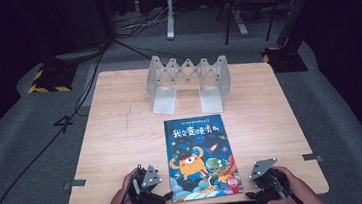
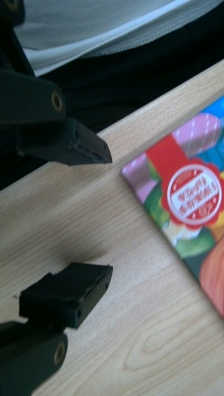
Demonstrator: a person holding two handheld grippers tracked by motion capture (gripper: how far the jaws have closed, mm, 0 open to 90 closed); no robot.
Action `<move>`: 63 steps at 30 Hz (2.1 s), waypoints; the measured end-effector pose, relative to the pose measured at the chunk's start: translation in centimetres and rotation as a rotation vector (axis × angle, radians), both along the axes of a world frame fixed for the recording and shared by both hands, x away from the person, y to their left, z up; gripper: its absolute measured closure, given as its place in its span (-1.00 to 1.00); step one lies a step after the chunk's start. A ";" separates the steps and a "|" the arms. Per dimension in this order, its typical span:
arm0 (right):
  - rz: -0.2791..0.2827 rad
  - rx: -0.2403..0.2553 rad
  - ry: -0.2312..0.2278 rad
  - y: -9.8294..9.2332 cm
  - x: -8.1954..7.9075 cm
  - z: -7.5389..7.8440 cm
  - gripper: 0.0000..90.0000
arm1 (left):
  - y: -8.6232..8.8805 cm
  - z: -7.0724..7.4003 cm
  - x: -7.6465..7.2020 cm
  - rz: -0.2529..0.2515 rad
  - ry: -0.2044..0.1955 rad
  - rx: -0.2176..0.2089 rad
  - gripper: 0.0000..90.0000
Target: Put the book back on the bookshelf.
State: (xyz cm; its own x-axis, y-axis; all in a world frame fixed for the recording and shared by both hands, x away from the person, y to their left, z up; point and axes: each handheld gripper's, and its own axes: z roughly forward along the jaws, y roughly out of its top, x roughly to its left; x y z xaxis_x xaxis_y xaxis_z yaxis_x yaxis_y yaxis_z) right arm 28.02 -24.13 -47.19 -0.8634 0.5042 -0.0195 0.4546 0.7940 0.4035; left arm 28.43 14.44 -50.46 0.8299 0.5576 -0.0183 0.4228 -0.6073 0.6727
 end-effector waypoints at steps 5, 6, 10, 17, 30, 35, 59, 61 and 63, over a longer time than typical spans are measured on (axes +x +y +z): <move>0.001 -0.059 0.042 0.9 0.6 0.3 0.03 | -0.5 -0.1 0.4 -0.013 0.002 0.005 -0.88; 0.001 -0.079 0.053 1.2 0.8 0.4 0.07 | -0.5 -0.1 0.4 -0.014 0.001 0.005 -0.88; 0.016 -0.145 0.098 2.0 1.9 0.8 0.24 | -0.4 -0.1 0.4 -0.008 -0.004 -0.001 -0.86; 0.052 -0.081 0.063 1.6 1.6 0.7 0.61 | 0.5 -0.1 0.7 -0.019 -0.007 -0.008 -0.83; 0.025 0.068 0.035 0.6 1.3 0.1 0.45 | 0.8 0.0 1.3 0.003 -0.006 -0.009 -0.74; 0.088 -0.177 0.117 3.0 2.3 1.0 0.56 | 0.8 0.0 1.3 0.008 -0.010 -0.014 -0.73; 0.075 0.225 -0.029 0.4 0.8 -1.0 0.64 | 1.0 0.0 1.3 0.022 -0.010 -0.012 -0.69; 0.082 0.274 -0.030 0.2 1.0 -1.2 0.53 | 1.0 0.0 1.3 0.028 -0.011 -0.013 -0.69; 0.087 0.301 -0.033 0.2 1.1 -1.3 0.41 | 1.1 0.0 1.3 0.030 -0.011 -0.013 -0.69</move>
State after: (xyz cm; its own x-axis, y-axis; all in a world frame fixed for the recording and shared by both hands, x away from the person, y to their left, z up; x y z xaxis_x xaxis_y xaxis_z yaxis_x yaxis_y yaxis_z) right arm 29.11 -23.96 -48.48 -0.9047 0.4162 0.0914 0.3735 0.6716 0.6399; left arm 29.75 15.50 -50.47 0.8129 0.5821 -0.0167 0.4333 -0.5854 0.6852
